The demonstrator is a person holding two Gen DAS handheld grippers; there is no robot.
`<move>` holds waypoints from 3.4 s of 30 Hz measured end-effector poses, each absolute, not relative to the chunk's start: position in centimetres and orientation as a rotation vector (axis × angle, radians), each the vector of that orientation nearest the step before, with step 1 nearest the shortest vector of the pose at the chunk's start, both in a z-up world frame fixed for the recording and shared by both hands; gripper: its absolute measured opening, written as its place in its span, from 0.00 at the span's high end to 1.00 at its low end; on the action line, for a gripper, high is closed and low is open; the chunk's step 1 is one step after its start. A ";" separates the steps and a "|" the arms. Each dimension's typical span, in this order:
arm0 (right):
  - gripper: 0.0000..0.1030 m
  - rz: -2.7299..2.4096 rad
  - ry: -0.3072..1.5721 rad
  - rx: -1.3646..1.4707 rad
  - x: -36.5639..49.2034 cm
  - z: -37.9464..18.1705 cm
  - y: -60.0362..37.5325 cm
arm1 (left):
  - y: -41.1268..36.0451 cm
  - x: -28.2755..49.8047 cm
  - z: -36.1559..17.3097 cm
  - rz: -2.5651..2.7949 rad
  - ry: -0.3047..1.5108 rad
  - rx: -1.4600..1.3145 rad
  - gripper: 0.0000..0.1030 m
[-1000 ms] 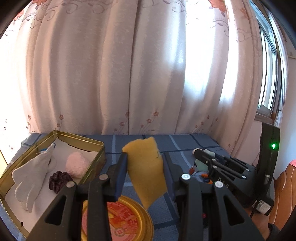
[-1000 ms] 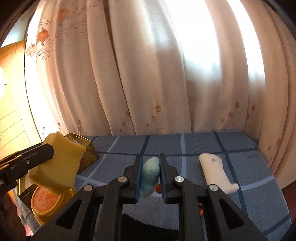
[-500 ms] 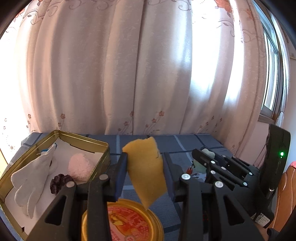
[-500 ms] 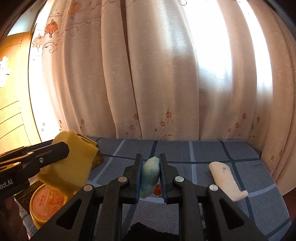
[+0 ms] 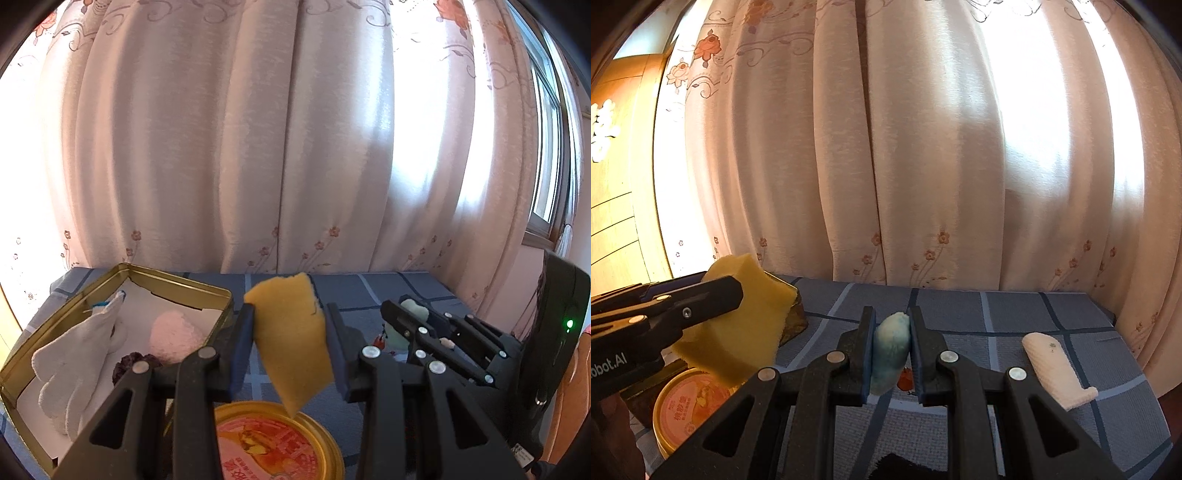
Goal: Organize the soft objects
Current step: 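Carry the sponge with the left tool while the right tool carries the green item to the tray, then lower the sponge into the tray and open the left tool while the right tool releases the green item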
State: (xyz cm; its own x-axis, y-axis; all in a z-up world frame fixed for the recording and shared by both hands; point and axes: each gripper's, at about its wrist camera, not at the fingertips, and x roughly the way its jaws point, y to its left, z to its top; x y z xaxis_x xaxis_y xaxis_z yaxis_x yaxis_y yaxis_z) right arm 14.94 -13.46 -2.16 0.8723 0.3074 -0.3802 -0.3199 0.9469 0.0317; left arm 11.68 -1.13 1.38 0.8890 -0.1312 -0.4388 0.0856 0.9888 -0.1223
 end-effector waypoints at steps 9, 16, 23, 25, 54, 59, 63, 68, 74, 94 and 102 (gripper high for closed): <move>0.81 0.334 0.378 -0.046 14.7 -2.1 -12.6 | 0.1 11.7 1.2 -0.091 0.459 -0.109 0.64; 0.81 0.349 0.365 -0.064 14.7 -2.1 -11.8 | 1.0 11.7 1.3 -0.077 0.451 -0.113 0.64; 0.81 0.355 0.369 -0.069 15.0 -2.1 -11.2 | 1.9 11.6 1.6 -0.069 0.445 -0.117 0.64; 0.81 0.357 0.371 -0.072 15.1 -2.1 -10.9 | 2.0 11.5 1.6 -0.068 0.443 -0.117 0.64; 0.81 0.385 0.421 -0.105 16.7 -2.6 -8.2 | 4.2 12.1 1.6 -0.038 0.442 -0.112 0.64; 0.81 0.389 0.434 -0.117 17.1 -2.6 -7.6 | 4.8 12.1 2.2 -0.033 0.428 -0.104 0.64; 0.81 0.396 0.431 -0.135 17.2 -1.9 -6.9 | 5.3 12.2 2.6 -0.029 0.424 -0.103 0.64; 0.81 0.419 0.413 -0.145 17.2 0.0 -6.0 | 5.8 12.4 2.8 -0.026 0.427 -0.089 0.64; 0.81 0.461 0.423 -0.124 17.3 1.7 -4.8 | 7.4 12.7 3.1 -0.011 0.441 -0.098 0.64; 0.81 0.537 0.413 -0.226 17.4 4.6 2.1 | 13.6 12.7 5.4 0.095 0.444 -0.085 0.64; 0.81 0.588 0.419 -0.287 16.2 4.5 5.3 | 16.8 13.5 4.1 0.161 0.503 -0.130 0.64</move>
State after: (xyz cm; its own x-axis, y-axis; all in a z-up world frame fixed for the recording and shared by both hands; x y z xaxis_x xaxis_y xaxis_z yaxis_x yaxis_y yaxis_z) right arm 16.23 5.32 4.52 0.7523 0.4732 -0.4585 -0.5876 0.7967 -0.1418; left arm 13.50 16.77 4.09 0.8641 0.1216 -0.4885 -0.1855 0.9790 -0.0844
